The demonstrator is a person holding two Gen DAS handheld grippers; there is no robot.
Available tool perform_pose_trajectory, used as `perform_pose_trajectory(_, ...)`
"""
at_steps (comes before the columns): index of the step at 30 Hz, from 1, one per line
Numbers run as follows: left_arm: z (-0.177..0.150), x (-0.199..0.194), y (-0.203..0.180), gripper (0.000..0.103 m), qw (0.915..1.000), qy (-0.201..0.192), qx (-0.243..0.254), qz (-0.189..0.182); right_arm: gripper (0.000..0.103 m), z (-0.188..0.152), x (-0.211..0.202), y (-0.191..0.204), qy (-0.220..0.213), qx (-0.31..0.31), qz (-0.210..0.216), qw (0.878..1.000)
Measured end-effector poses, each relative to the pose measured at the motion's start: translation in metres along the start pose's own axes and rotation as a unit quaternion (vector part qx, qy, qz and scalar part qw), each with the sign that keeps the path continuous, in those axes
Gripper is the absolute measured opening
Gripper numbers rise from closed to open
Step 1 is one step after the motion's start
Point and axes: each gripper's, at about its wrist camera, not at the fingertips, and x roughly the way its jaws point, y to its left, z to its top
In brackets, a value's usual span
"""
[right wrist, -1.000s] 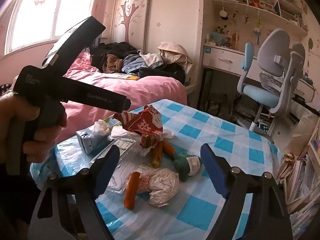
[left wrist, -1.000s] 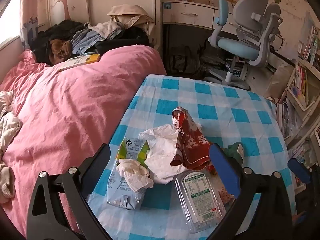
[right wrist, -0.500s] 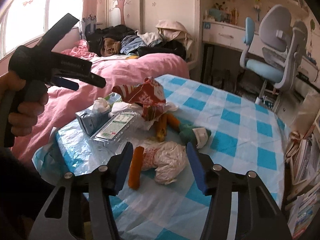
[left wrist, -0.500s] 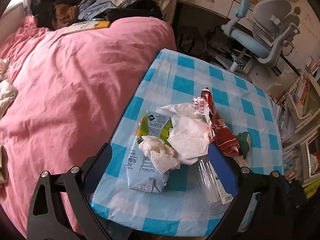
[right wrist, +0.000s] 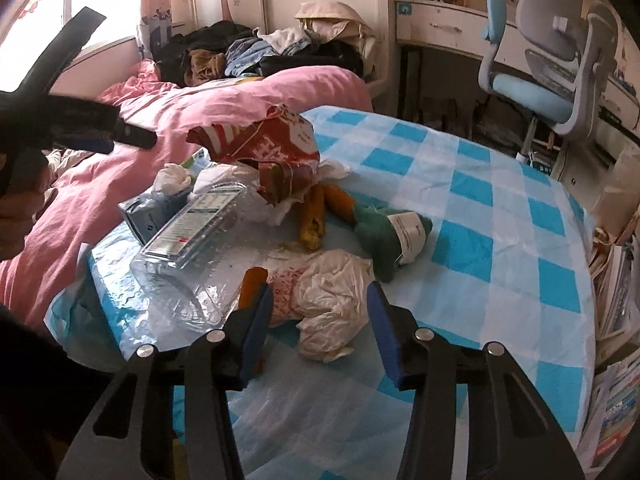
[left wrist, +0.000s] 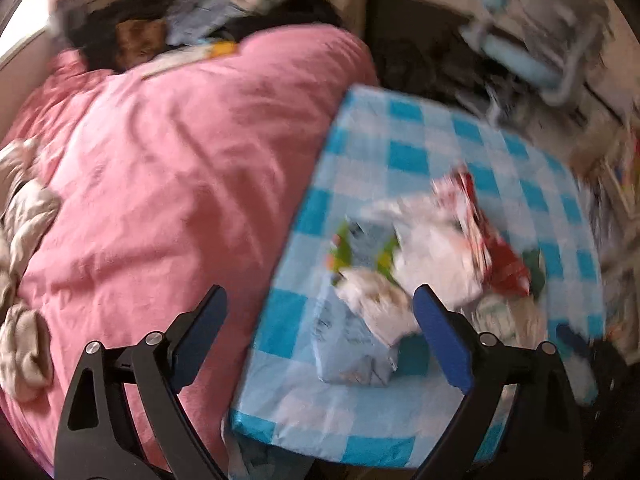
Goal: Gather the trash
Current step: 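Move both tools toward the trash pile on the checked table, then grasp the white tissue with the left tool while the right tool grasps the white plastic bag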
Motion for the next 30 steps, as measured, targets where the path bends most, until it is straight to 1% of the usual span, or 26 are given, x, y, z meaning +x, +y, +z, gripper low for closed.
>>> perform_pose_trajectory(1,-0.002,0.006,-0.008,0.091,0.9996,0.008,0.025,0.013,0.047,0.000,0.001,0.001,0.002,-0.001,-0.001,1.000)
perform_pose_trajectory(3,-0.006,0.013,-0.016,0.091,0.9981,0.017,0.050,0.031,0.044,-0.001,0.004,0.000,0.007,-0.001,0.000,1.000)
perform_pose_trajectory(4,-0.007,0.018,-0.020,0.091,0.9972,0.025,0.062,0.035,0.042,-0.001,0.006,-0.001,0.009,-0.001,0.002,1.000)
perform_pose_trajectory(5,-0.010,0.022,-0.024,0.091,0.9961,0.035,0.071,0.039,0.039,-0.001,0.007,-0.002,0.011,0.001,0.003,1.000)
perform_pose_trajectory(7,-0.014,0.033,-0.032,0.091,0.9929,0.057,0.097,0.038,0.035,-0.001,0.010,-0.004,0.015,0.004,0.007,1.000)
perform_pose_trajectory(9,-0.018,0.040,-0.041,0.091,0.9890,0.065,0.122,0.052,0.030,0.000,0.011,-0.006,0.019,0.009,0.013,1.000)
perform_pose_trajectory(11,-0.016,0.042,-0.039,0.090,0.9879,0.066,0.120,0.074,0.027,0.001,0.008,-0.007,0.017,0.011,0.016,1.000)
perform_pose_trajectory(12,-0.013,0.043,-0.035,0.087,0.9889,0.066,0.108,0.077,0.027,0.001,0.006,-0.008,0.014,0.012,0.017,1.000)
perform_pose_trajectory(13,-0.009,0.043,-0.027,0.083,0.9919,0.067,0.083,0.069,0.027,0.002,0.004,-0.009,0.010,0.013,0.017,1.000)
perform_pose_trajectory(15,-0.004,0.038,-0.018,0.083,0.9937,0.062,0.064,0.068,0.027,0.004,0.003,-0.010,0.009,0.015,0.017,1.000)
perform_pose_trajectory(16,-0.002,0.034,-0.016,0.084,0.9950,0.049,0.058,0.066,0.027,0.004,0.003,-0.011,0.009,0.016,0.016,1.000)
perform_pose_trajectory(19,0.003,0.034,-0.021,0.084,0.9949,0.037,0.067,0.066,0.028,0.004,0.008,-0.014,0.017,0.024,0.019,0.999)
perform_pose_trajectory(21,0.004,0.038,-0.025,0.083,0.9936,0.038,0.078,0.073,0.029,0.004,0.009,-0.015,0.020,0.026,0.019,0.999)
perform_pose_trajectory(22,0.005,0.039,-0.026,0.082,0.9934,0.039,0.079,0.074,0.029,0.004,0.010,-0.016,0.020,0.026,0.019,0.999)
perform_pose_trajectory(23,0.007,0.038,-0.026,0.078,0.9936,0.039,0.078,0.072,0.029,0.004,0.010,-0.017,0.022,0.028,0.020,0.999)
perform_pose_trajectory(24,0.007,0.038,-0.025,0.067,0.9942,0.039,0.076,0.066,0.029,0.003,0.010,-0.017,0.023,0.029,0.021,0.999)
perform_pose_trajectory(25,0.008,0.038,-0.024,0.057,0.9952,0.042,0.069,0.055,0.029,0.003,0.009,-0.017,0.023,0.029,0.023,0.999)
perform_pose_trajectory(26,0.009,0.039,-0.023,0.052,0.9957,0.042,0.065,0.051,0.027,0.003,0.008,-0.017,0.022,0.028,0.023,0.999)
perform_pose_trajectory(28,0.010,0.039,-0.020,0.026,0.9964,0.042,0.057,0.046,0.026,0.002,0.005,-0.016,0.018,0.026,0.023,0.999)
perform_pose_trajectory(30,0.011,0.035,-0.016,0.016,0.9980,0.034,0.044,0.029,0.025,0.003,0.000,-0.016,0.010,0.024,0.022,0.999)
